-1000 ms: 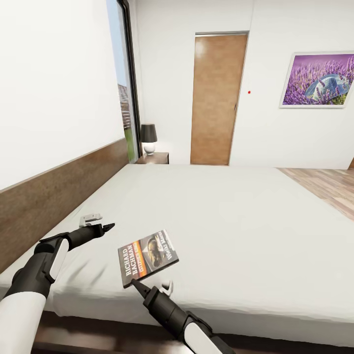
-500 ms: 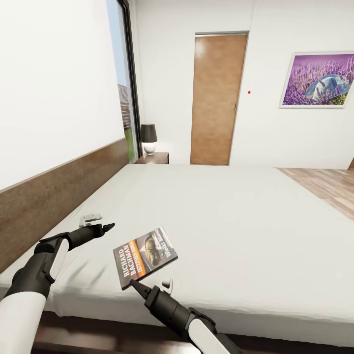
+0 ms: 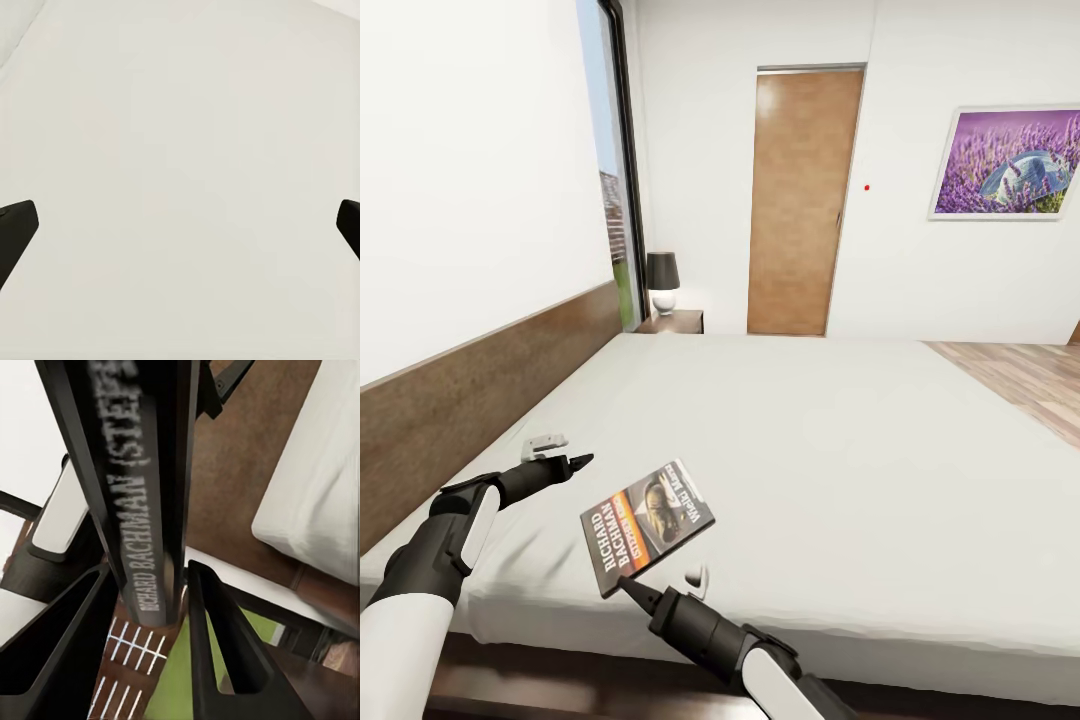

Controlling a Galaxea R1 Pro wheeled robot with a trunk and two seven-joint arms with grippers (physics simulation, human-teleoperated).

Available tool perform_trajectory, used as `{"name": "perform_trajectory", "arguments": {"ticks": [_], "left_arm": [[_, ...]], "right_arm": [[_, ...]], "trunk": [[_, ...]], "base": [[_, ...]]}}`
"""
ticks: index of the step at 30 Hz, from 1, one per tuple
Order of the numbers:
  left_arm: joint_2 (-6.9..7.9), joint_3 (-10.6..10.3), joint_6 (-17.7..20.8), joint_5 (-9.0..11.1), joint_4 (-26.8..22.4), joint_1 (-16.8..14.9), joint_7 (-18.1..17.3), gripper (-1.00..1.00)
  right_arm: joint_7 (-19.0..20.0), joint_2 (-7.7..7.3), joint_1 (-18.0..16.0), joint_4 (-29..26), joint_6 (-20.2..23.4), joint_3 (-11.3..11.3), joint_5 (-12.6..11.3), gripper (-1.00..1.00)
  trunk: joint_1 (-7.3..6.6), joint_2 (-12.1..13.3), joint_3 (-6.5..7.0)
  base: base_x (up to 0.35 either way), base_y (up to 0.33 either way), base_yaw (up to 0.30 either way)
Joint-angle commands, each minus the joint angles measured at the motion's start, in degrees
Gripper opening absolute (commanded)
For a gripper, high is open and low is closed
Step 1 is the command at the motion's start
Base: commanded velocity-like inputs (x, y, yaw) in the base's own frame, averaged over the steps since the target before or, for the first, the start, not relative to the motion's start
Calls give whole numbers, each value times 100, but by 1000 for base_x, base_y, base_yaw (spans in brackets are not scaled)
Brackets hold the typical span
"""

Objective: In the bedroom, move the book from the bed onto either nightstand, and place the two sandals side by side next to the bed.

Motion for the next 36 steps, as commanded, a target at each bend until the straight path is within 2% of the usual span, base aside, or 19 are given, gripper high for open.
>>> {"name": "perform_trajectory", "arguments": {"ticks": [1,6,31,36], "left_arm": [[0,11,45,37,-3,-3,-7,100],[0,10,45,36,-3,-3,-4,100],[0,11,45,36,-4,-3,-11,100],[0,9,45,36,-4,-3,-12,100]], "right_arm": [[16,-1,-4,0,44,-4,-40,-100],[14,-8,-4,-6,55,-25,22,-100],[127,-33,-4,-110,-2,-33,21,-100],[144,-81,-4,-185,0,-26,37,-100]], "trunk": [[-1,-2,-6],[-1,-2,-6],[-1,-2,-6],[-1,-2,-6]], "base": [[0,0,0],[0,0,0],[0,0,0],[0,0,0]]}}
